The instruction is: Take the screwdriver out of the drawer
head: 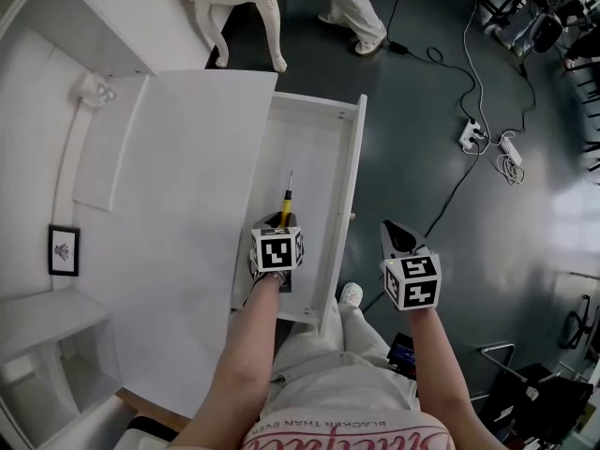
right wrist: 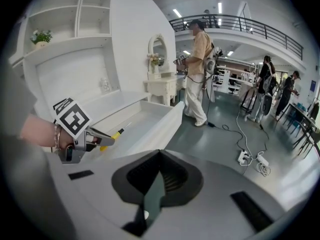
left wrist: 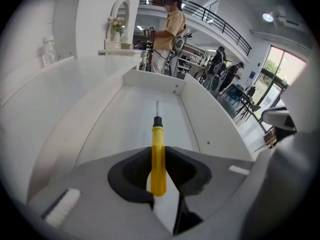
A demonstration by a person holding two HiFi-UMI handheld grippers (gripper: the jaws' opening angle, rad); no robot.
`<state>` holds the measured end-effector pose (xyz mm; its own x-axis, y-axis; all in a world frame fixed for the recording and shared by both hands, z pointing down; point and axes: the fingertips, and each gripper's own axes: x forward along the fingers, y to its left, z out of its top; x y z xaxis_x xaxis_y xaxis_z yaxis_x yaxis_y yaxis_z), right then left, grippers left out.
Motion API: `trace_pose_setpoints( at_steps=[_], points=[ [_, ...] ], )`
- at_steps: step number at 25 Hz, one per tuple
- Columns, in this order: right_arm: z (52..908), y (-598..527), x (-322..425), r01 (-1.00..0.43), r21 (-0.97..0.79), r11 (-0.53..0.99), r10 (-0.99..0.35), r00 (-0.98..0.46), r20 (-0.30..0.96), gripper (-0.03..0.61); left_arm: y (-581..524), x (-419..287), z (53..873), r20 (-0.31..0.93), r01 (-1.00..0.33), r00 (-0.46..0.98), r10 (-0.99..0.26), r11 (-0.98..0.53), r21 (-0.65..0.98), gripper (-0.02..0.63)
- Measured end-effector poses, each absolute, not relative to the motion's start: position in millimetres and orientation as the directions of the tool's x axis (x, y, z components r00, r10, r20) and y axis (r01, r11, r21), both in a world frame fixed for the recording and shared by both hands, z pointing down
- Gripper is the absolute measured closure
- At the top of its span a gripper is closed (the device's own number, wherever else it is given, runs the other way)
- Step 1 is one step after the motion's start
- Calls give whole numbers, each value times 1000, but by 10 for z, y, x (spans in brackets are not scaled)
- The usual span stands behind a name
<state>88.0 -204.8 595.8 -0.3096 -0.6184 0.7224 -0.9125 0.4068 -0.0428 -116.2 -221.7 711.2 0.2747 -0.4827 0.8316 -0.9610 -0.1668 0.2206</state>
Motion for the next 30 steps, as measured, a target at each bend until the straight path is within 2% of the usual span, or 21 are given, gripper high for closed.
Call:
trace_pose_setpoints(
  at_steps=[14, 30],
  points=[
    [5486, -2167, 773, -881, -5, 473, -672, -364, 645, 572, -2203, -1231, 6470, 752, -969, 244, -612, -132, 208, 525],
    [4924, -2450, 559, -756, 30, 654, -641, -532, 552, 572, -2009, -1357, 5767, 652, -993, 66, -755, 17, 121, 525]
  ],
)
